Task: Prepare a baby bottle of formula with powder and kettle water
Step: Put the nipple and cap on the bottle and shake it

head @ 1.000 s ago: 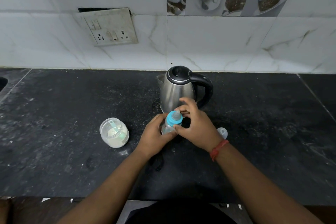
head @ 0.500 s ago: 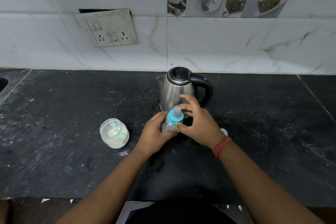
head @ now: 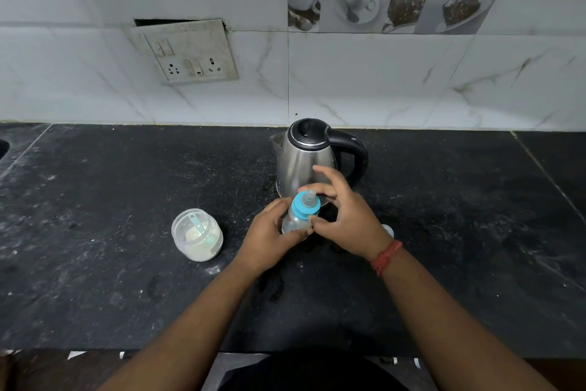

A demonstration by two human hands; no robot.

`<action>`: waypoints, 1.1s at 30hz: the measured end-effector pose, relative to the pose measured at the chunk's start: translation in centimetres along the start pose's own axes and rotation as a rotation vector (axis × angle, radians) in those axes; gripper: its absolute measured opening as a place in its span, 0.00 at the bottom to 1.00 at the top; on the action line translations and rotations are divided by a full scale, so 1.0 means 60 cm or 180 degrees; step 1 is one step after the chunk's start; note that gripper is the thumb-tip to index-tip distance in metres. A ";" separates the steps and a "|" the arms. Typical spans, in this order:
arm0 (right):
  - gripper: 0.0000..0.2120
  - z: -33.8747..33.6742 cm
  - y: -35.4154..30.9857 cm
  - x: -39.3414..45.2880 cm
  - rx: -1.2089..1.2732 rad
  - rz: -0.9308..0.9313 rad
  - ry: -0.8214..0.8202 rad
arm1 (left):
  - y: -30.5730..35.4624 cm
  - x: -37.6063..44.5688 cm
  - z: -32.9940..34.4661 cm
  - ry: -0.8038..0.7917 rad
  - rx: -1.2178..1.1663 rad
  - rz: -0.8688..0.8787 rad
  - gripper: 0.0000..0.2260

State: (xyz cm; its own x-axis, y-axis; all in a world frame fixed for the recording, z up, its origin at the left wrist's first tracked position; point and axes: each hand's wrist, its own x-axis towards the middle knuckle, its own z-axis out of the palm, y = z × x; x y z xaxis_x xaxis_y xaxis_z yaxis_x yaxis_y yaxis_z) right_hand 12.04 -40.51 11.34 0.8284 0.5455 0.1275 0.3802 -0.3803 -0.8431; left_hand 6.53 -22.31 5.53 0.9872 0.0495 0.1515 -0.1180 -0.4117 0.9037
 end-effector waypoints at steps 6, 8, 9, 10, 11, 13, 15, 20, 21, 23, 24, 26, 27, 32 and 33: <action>0.40 0.010 0.009 0.000 -0.0109 -0.0045 0.0025 | -0.002 0.001 0.001 -0.0010 0.0039 0.0026 0.25; 0.40 0.015 0.013 -0.002 -0.0044 -0.0070 0.0096 | -0.003 0.000 0.000 -0.0017 0.0036 0.0002 0.24; 0.40 0.018 0.015 -0.004 -0.0001 -0.0074 0.0135 | -0.003 -0.001 0.000 -0.0017 0.0024 -0.0012 0.25; 0.40 0.019 0.016 -0.006 0.0045 -0.0080 0.0175 | -0.002 -0.001 0.000 -0.0018 0.0007 -0.0019 0.25; 0.39 0.020 0.017 -0.007 0.0091 -0.0093 0.0221 | -0.002 -0.002 -0.001 -0.0021 -0.0017 -0.0023 0.25; 0.38 0.021 0.019 -0.009 0.0197 -0.0120 0.0334 | 0.001 -0.001 -0.002 -0.0028 -0.0075 -0.0037 0.25; 0.37 0.021 0.021 -0.010 0.0241 -0.0139 0.0387 | 0.005 -0.001 -0.003 -0.0038 -0.0084 -0.0026 0.25; 0.40 0.016 0.019 0.001 -0.0020 -0.0082 0.0189 | 0.008 0.000 -0.006 -0.0040 0.0051 0.0039 0.25; 0.41 0.014 0.018 0.002 -0.0088 -0.0066 0.0183 | 0.009 -0.001 -0.006 -0.0035 0.0086 0.0046 0.24; 0.41 0.016 0.011 0.004 -0.0240 -0.0021 0.0248 | 0.013 -0.003 -0.006 -0.0031 0.0131 0.0075 0.23; 0.41 0.018 0.006 0.003 -0.0368 0.0015 0.0303 | 0.015 -0.003 -0.005 -0.0034 0.0131 0.0094 0.23; 0.44 0.025 0.000 0.004 -0.0689 0.0155 0.0405 | 0.017 -0.002 -0.002 -0.0048 0.0093 0.0086 0.23; 0.46 0.025 -0.001 0.005 -0.0764 0.0225 0.0429 | 0.017 -0.001 0.000 -0.0044 0.0044 0.0049 0.23; 0.43 -0.002 0.012 0.005 0.0258 0.0059 0.0093 | 0.008 0.003 -0.001 0.0034 -0.0120 -0.0032 0.24; 0.41 -0.005 0.017 0.005 0.0353 0.0040 0.0028 | 0.006 0.004 -0.002 0.0044 -0.0117 -0.0035 0.25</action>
State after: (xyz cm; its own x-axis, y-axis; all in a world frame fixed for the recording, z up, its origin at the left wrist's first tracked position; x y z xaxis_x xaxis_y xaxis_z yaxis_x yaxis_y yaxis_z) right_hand 12.79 -40.95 10.65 0.8365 0.5344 0.1208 0.3223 -0.3017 -0.8973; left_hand 6.72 -22.36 5.93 0.9869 0.0665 0.1467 -0.1112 -0.3774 0.9193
